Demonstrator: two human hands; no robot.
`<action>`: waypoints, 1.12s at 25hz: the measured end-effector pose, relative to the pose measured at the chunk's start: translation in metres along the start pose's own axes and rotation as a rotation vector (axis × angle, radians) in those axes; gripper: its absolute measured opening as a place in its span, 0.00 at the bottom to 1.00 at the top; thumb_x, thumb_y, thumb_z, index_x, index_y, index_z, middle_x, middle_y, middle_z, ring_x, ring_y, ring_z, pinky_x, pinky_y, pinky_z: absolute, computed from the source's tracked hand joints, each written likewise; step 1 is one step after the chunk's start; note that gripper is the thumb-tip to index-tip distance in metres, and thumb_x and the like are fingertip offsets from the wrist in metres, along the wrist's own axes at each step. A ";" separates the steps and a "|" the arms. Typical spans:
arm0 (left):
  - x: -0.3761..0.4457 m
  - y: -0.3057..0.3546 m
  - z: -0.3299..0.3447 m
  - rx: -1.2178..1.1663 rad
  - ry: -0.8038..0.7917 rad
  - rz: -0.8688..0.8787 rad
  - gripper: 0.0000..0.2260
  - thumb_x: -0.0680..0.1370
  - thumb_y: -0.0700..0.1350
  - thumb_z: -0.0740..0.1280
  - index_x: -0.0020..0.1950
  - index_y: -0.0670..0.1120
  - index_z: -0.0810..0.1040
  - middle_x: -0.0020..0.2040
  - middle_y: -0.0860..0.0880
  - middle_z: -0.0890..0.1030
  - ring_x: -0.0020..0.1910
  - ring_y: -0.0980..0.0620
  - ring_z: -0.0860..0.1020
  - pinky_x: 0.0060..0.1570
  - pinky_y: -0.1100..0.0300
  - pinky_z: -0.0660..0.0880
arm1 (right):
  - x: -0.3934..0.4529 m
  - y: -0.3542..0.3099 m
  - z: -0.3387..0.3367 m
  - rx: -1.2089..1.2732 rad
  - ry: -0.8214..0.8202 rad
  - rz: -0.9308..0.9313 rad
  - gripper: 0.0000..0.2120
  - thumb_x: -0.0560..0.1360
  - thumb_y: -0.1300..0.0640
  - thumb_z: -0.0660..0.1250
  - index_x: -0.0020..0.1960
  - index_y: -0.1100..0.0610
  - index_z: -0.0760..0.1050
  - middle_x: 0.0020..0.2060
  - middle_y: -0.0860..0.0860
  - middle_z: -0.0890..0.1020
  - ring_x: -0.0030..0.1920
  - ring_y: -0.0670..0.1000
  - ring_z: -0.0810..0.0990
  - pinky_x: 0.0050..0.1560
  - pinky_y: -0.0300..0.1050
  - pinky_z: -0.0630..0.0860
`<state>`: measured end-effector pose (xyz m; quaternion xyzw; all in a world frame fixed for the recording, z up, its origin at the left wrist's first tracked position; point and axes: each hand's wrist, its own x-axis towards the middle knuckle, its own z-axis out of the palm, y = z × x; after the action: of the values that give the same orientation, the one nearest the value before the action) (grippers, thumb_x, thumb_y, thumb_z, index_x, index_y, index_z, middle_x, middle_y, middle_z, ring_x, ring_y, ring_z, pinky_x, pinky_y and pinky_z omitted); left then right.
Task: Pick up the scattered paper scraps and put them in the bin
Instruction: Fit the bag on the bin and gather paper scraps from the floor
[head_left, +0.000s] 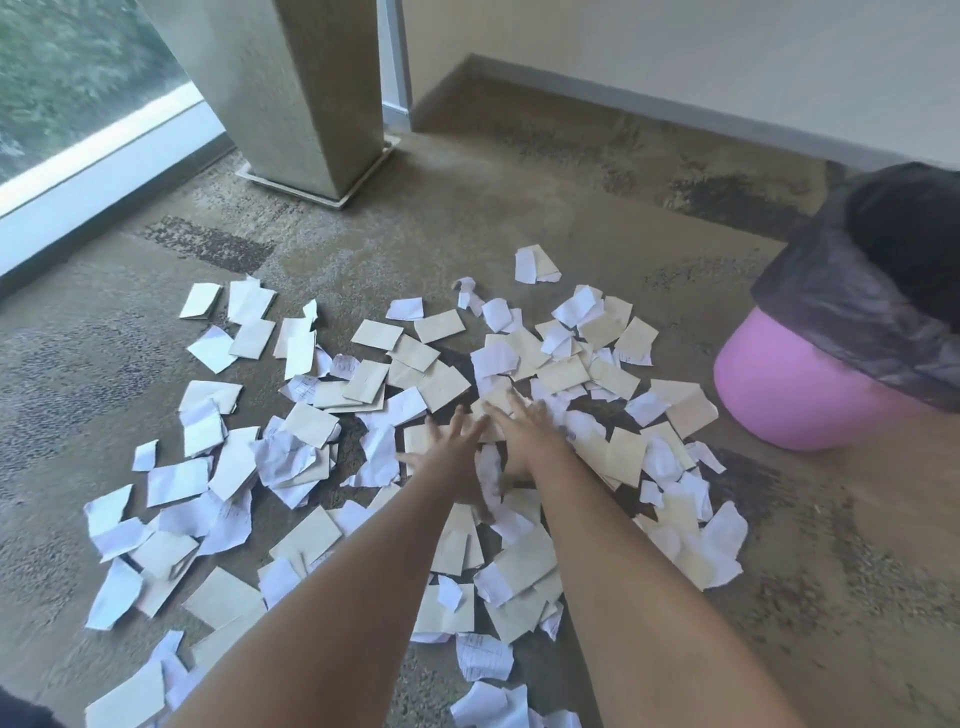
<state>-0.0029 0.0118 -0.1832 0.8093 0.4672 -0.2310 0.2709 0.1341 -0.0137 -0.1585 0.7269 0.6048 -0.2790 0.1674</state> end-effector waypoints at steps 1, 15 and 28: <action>0.002 -0.002 0.004 0.025 0.033 0.001 0.73 0.41 0.68 0.76 0.75 0.59 0.34 0.79 0.51 0.43 0.77 0.40 0.37 0.64 0.25 0.57 | 0.000 -0.001 0.002 -0.010 0.004 0.004 0.59 0.61 0.46 0.81 0.78 0.39 0.44 0.78 0.47 0.39 0.77 0.64 0.46 0.64 0.73 0.64; -0.039 0.016 -0.003 -0.078 0.199 -0.058 0.21 0.76 0.43 0.65 0.67 0.48 0.66 0.63 0.48 0.65 0.65 0.39 0.63 0.43 0.51 0.73 | -0.036 0.002 0.037 0.172 0.359 0.044 0.15 0.77 0.60 0.64 0.63 0.51 0.68 0.63 0.53 0.67 0.60 0.59 0.70 0.44 0.50 0.75; -0.057 0.022 0.008 0.087 0.177 0.026 0.26 0.77 0.54 0.62 0.74 0.54 0.61 0.69 0.43 0.63 0.66 0.37 0.64 0.52 0.47 0.74 | -0.011 0.013 0.007 0.175 0.150 0.012 0.36 0.67 0.60 0.76 0.69 0.51 0.62 0.70 0.56 0.56 0.56 0.61 0.79 0.42 0.48 0.74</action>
<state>-0.0104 -0.0388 -0.1489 0.8436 0.4682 -0.1751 0.1961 0.1440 -0.0292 -0.1585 0.7613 0.5844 -0.2747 0.0592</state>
